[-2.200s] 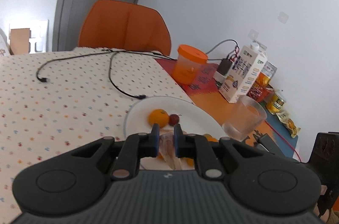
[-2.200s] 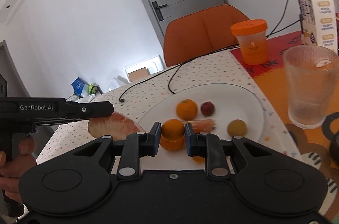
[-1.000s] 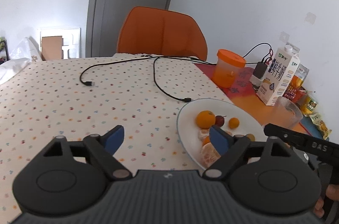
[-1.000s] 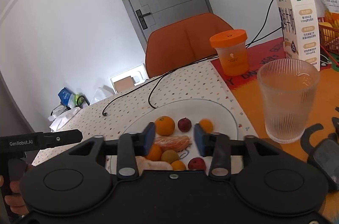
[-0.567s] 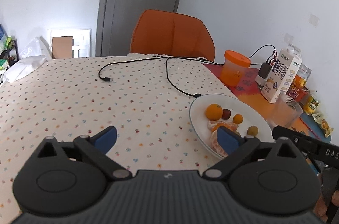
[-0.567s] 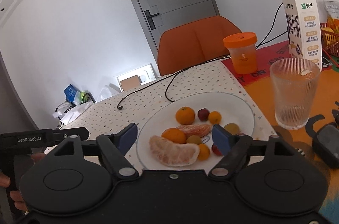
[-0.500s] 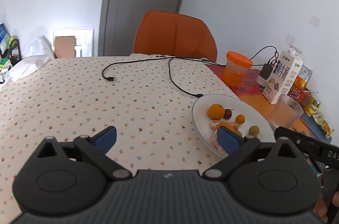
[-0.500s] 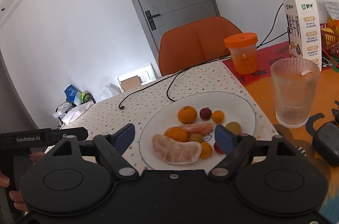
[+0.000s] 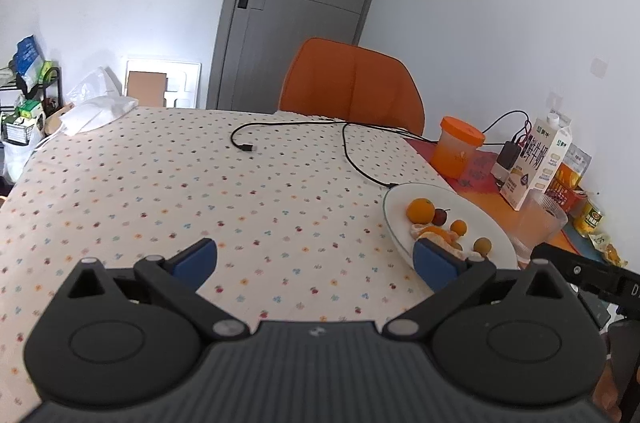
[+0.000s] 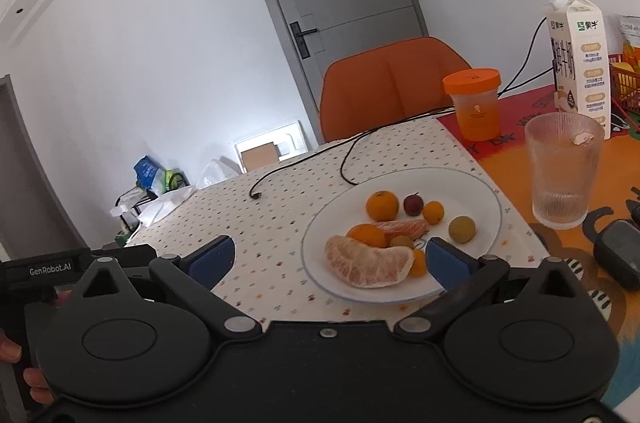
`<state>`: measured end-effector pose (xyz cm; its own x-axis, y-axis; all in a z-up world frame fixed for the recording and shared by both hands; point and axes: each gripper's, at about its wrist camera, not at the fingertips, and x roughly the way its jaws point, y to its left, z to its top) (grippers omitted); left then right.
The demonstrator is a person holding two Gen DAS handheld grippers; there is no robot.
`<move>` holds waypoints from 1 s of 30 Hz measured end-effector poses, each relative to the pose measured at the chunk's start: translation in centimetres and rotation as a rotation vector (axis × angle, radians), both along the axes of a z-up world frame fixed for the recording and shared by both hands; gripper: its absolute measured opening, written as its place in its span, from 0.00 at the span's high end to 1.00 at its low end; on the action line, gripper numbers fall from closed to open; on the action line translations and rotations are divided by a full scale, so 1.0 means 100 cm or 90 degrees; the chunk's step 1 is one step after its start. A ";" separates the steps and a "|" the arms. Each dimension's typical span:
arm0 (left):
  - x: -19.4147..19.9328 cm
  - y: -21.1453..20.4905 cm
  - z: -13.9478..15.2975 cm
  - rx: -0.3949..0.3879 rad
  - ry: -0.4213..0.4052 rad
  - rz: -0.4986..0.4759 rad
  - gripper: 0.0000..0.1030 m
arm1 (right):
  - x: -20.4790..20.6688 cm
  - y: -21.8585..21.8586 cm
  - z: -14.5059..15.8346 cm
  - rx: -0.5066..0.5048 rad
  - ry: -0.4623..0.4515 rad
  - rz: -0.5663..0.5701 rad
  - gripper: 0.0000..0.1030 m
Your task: Organize fruits
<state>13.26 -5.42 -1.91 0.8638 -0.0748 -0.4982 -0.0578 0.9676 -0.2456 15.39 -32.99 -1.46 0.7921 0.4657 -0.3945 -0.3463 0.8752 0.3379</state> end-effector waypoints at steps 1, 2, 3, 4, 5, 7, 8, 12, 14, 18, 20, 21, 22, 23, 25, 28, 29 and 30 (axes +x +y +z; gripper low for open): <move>-0.002 0.001 0.000 0.000 0.000 0.003 0.00 | -0.002 0.002 0.001 -0.004 0.001 0.001 0.00; -0.006 0.003 0.001 -0.001 -0.001 0.005 0.00 | -0.004 0.004 0.001 -0.006 0.001 0.002 0.00; -0.009 0.004 0.002 -0.001 -0.003 0.006 0.00 | -0.006 0.005 0.002 -0.008 0.001 0.003 0.00; -0.011 0.005 0.002 0.001 -0.005 0.008 0.00 | -0.008 0.007 0.003 -0.008 0.002 0.004 0.00; -0.014 0.006 0.003 0.005 -0.008 0.010 0.00 | -0.010 0.007 0.003 -0.009 0.001 0.005 0.00; -0.021 0.007 0.006 0.013 -0.012 0.012 0.00 | -0.015 0.009 0.005 -0.013 -0.002 0.007 0.00; -0.024 0.008 0.007 0.013 -0.015 0.013 0.00 | -0.016 0.010 0.005 -0.015 -0.003 0.007 0.00; -0.039 0.012 0.012 0.015 -0.024 0.016 0.00 | -0.026 0.014 0.009 -0.021 -0.005 0.008 0.00; -0.047 0.014 0.015 0.016 -0.030 0.019 0.00 | -0.033 0.016 0.013 -0.023 -0.008 0.011 0.00; -0.062 0.017 0.022 0.020 -0.026 0.023 0.00 | -0.046 0.018 0.022 -0.012 -0.019 0.017 0.00; -0.069 0.018 0.026 0.024 -0.032 0.026 0.00 | -0.052 0.018 0.027 -0.006 -0.023 0.022 0.00; -0.073 0.018 0.029 0.027 -0.034 0.026 0.00 | -0.055 0.019 0.029 -0.008 -0.026 0.024 0.00; -0.078 0.018 0.032 0.030 -0.037 0.025 0.00 | -0.059 0.020 0.032 -0.009 -0.028 0.025 0.00; -0.081 0.019 0.034 0.032 -0.039 0.024 0.00 | -0.061 0.020 0.034 -0.009 -0.029 0.027 0.00; -0.087 0.020 0.039 0.034 -0.040 0.022 0.00 | -0.066 0.022 0.039 -0.008 -0.030 0.032 0.00; -0.094 0.021 0.045 0.040 -0.036 0.027 0.00 | -0.073 0.024 0.044 -0.013 -0.026 0.035 0.00; -0.097 0.021 0.047 0.041 -0.038 0.028 0.00 | -0.075 0.025 0.045 -0.013 -0.026 0.035 0.00; -0.099 0.021 0.049 0.041 -0.040 0.028 0.00 | -0.079 0.025 0.048 -0.014 -0.025 0.037 0.00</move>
<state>3.32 -3.28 2.97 0.8949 -0.0057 -0.4461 -0.0873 0.9784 -0.1876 7.49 -30.47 3.29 0.7795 0.5027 -0.3737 -0.4089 0.8603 0.3043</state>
